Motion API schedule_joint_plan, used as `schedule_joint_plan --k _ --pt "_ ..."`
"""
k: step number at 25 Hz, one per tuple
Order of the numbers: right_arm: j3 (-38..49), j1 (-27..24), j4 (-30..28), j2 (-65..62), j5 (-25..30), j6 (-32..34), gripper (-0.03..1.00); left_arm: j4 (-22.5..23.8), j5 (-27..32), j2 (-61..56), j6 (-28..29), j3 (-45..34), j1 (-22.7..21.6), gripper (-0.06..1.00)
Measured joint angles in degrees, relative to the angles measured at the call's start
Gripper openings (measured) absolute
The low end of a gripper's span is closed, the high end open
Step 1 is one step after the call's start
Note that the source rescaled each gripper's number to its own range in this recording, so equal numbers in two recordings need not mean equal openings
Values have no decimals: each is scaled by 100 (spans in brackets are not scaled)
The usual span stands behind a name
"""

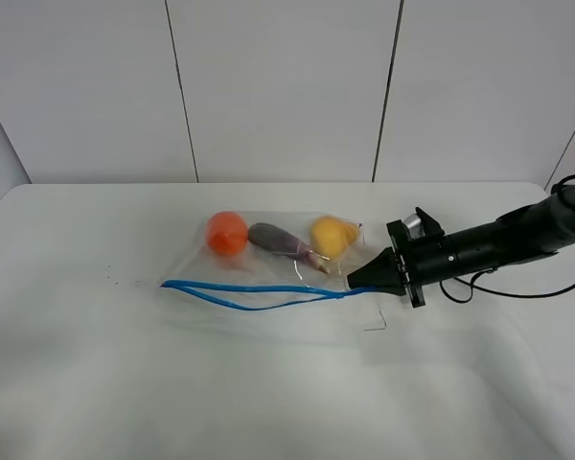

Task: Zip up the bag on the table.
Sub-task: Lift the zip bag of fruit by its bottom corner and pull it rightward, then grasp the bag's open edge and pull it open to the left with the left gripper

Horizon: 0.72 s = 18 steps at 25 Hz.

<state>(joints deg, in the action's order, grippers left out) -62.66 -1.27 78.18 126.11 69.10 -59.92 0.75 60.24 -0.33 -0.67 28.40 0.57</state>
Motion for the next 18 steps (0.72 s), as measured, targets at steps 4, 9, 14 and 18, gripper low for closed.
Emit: schedule_joint_plan --k 4,9,14,18 --pt "5 0 218 -374 0 197 0 0 0 0 0 0 0 88" --pt "5 0 243 -543 0 480 0 0 0 0 0 0 0 88" --pt "5 232 249 -543 0 667 0 0 0 0 0 0 0 88" --pt "5 450 364 -543 0 684 0 0 0 0 0 0 0 88"
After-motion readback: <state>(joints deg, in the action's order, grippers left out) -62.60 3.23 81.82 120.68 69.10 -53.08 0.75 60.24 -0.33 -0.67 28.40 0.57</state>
